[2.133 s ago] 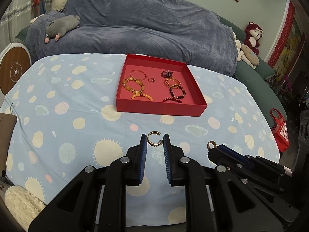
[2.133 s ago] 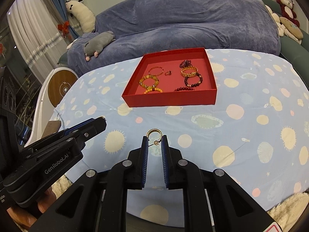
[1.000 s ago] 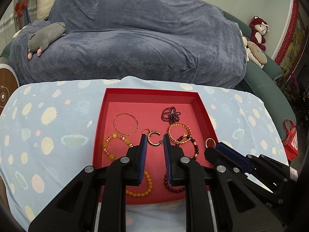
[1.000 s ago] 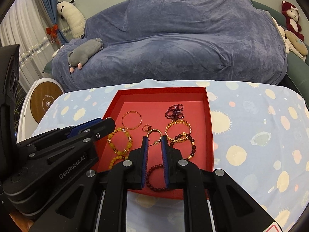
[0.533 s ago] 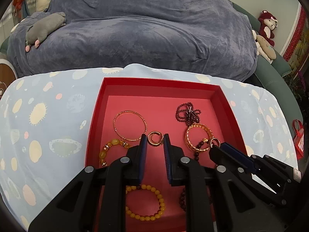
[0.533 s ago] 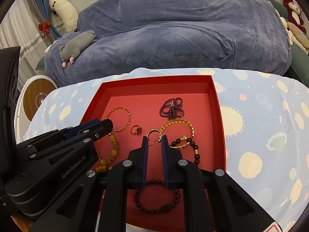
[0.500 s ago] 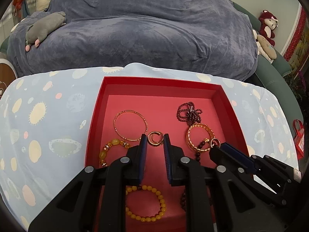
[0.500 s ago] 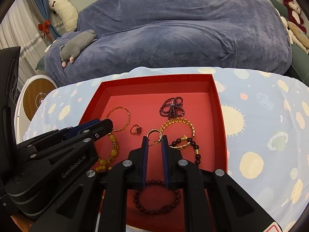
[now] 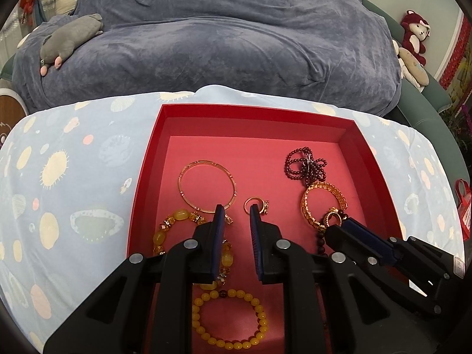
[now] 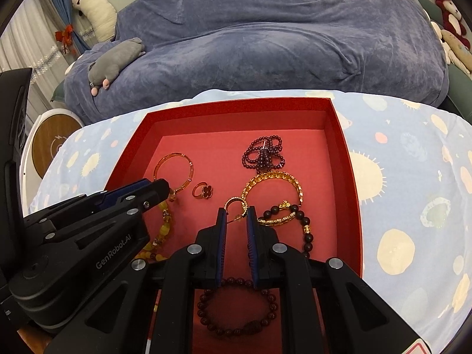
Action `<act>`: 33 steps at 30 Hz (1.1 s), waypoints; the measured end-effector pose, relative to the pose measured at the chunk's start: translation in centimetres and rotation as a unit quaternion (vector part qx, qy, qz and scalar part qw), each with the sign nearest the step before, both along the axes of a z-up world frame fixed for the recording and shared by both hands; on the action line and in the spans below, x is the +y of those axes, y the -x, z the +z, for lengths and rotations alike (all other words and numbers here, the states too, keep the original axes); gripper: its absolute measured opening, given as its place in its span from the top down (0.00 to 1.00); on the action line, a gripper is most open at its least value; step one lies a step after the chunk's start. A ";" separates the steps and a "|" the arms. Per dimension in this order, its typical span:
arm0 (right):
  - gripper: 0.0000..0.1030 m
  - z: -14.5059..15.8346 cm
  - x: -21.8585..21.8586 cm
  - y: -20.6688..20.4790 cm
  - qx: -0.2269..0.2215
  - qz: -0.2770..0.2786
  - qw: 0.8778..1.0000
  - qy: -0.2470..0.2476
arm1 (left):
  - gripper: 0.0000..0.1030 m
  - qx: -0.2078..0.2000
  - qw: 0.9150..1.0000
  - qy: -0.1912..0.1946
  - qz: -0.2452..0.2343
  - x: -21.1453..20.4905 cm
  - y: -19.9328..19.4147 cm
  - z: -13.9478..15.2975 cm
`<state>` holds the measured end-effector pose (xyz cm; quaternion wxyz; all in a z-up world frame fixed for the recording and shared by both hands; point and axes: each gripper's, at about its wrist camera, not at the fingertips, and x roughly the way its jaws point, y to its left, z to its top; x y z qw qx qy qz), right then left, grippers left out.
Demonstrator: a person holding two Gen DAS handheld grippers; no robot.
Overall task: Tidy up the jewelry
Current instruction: 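Open both tools to drop the earrings into the box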
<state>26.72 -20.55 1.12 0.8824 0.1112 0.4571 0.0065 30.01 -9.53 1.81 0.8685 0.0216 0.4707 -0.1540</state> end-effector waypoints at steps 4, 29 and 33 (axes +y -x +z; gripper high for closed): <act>0.87 -0.2 -0.1 -0.2 0.002 0.001 1.000 0.001 | 0.83 0.000 1.000 -0.005 0.003 0.0 -0.2 -0.2; 0.73 2.6 0.1 4.1 -0.005 -0.029 0.999 0.022 | 0.55 -0.026 0.999 -0.036 0.015 0.3 3.5 2.7; 0.65 3.8 -0.4 6.3 -0.008 -0.046 0.999 0.018 | 0.48 -0.031 0.999 -0.034 0.018 0.8 5.6 4.1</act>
